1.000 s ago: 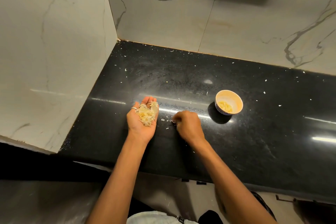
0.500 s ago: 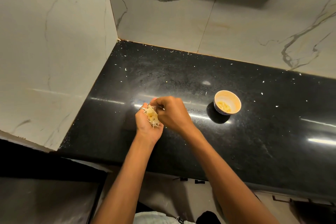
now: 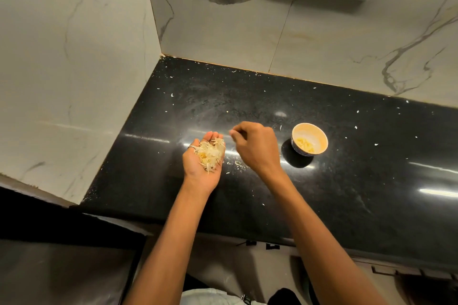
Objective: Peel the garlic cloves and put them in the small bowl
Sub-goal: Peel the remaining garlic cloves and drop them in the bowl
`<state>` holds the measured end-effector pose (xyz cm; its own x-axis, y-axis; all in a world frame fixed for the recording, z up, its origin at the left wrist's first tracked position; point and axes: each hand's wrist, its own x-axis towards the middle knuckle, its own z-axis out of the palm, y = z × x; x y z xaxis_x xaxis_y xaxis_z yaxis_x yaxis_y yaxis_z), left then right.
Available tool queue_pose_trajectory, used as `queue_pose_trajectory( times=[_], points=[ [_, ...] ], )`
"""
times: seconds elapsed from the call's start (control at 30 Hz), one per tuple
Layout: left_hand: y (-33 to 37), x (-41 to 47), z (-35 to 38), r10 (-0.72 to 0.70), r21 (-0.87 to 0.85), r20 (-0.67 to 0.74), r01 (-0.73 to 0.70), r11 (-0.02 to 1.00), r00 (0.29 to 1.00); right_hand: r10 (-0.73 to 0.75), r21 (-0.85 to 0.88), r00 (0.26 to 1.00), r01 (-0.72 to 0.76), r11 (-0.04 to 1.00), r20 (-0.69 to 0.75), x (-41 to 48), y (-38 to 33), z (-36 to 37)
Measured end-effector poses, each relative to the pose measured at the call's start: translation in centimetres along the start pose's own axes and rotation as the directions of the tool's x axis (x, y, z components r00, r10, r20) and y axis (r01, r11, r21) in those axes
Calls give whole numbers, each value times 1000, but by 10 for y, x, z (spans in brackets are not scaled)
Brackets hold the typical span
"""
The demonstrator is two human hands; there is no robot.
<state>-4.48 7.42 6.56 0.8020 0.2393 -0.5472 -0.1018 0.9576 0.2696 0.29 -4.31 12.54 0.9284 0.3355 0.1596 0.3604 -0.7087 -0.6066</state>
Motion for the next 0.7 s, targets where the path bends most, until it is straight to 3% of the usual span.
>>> queue_pose_trajectory(
  times=[0.13, 0.3, 0.5, 0.63, 0.7],
  points=[
    [17, -2, -2, 36, -49, -13, -36, 998, 999, 150, -11, 982, -150, 989, 115, -39, 43, 16],
    [32, -4, -3, 66, -37, -2, -66, 997, 998, 241, -215, 938, -190, 958, 250, -91, 51, 64],
    [41, -8, -2, 85, -29, 12, -84, 996, 996, 84, -98, 955, -59, 993, 283, -58, 25, 99],
    [42, -8, -4, 97, -53, 20, -96, 994, 995, -131, 1, 910, 142, 990, 394, -45, 19, 108],
    [43, -8, -5, 92, -60, 21, -90, 994, 996, -203, 124, 901, 168, 978, 384, -42, 24, 102]
  ],
)
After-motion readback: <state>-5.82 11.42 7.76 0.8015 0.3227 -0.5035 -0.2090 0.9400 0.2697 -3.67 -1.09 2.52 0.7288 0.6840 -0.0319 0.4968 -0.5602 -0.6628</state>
